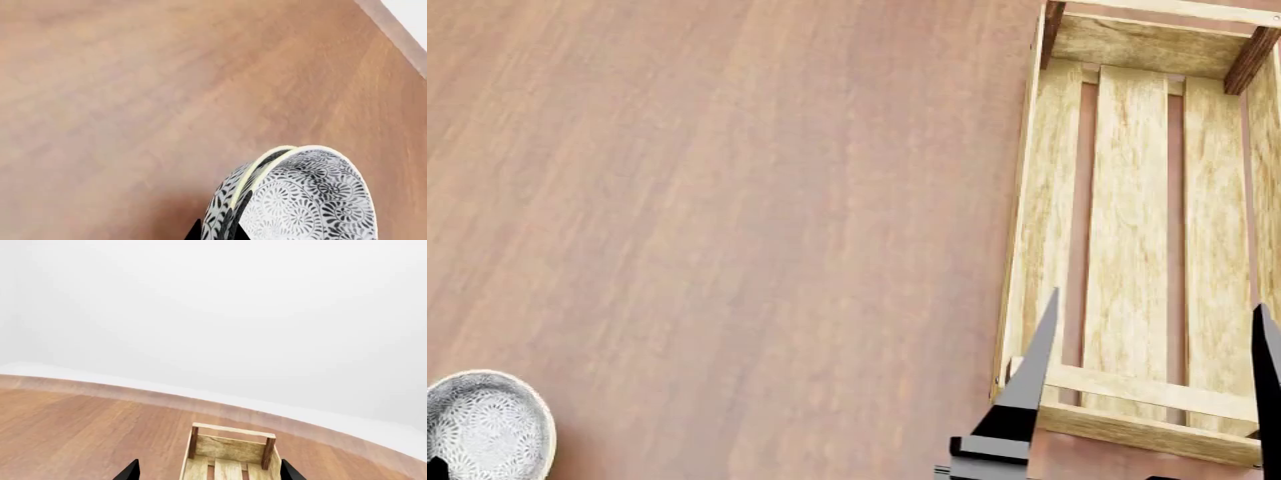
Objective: Stack the right bowl on the left bowl and place them in the tray.
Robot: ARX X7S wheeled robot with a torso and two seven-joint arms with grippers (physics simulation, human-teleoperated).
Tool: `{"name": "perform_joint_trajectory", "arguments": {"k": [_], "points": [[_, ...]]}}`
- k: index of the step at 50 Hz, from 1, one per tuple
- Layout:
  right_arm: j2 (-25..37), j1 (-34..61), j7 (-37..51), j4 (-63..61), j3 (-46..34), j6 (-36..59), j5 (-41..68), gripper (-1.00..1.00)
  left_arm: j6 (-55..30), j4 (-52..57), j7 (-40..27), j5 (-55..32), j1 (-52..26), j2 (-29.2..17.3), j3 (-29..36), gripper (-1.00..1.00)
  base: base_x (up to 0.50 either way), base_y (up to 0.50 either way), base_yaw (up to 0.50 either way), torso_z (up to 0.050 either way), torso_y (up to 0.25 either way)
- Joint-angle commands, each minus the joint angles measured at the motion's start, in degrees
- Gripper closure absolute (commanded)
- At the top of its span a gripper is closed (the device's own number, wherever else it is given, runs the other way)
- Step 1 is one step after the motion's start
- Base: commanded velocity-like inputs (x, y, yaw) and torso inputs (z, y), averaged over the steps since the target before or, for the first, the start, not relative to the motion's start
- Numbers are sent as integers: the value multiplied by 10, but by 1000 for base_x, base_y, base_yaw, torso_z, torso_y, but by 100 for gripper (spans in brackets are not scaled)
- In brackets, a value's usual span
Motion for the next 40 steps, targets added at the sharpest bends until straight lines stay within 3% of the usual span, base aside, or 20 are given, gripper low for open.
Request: {"name": "perform_joint_trajectory", "arguments": {"k": [1,12,23,28,31,33,40], "points": [[3,-2,3,-1,5,-2,4,-100,9,105,-19,56,-2,-10,29,100,0,0,0,0,0],[4,1,5,-3,0,1,3,-100,0,184,-40,86,-15,-30,44,100,0,0,0,0,0],[4,10,9,-13,-4,8,8,-100,40,243,14,160,-45,-36,68,100,0,0,0,0,0],[2,-4,-8,0,-6,-37,4,-100,47,256,54,160,-63,-41,82,100,0,0,0,0,2],[3,-12,-16,9,-4,-61,4,-100,29,281,42,157,-84,-56,83,100,0,0,0,0,0],[-2,-29,-49,31,1,-131,16,-100,39,279,66,158,-95,-55,85,100,0,0,0,0,0],[12,-31,-61,36,-2,-131,9,-100,45,289,100,146,-108,-59,95,100,0,0,0,0,1]]}}
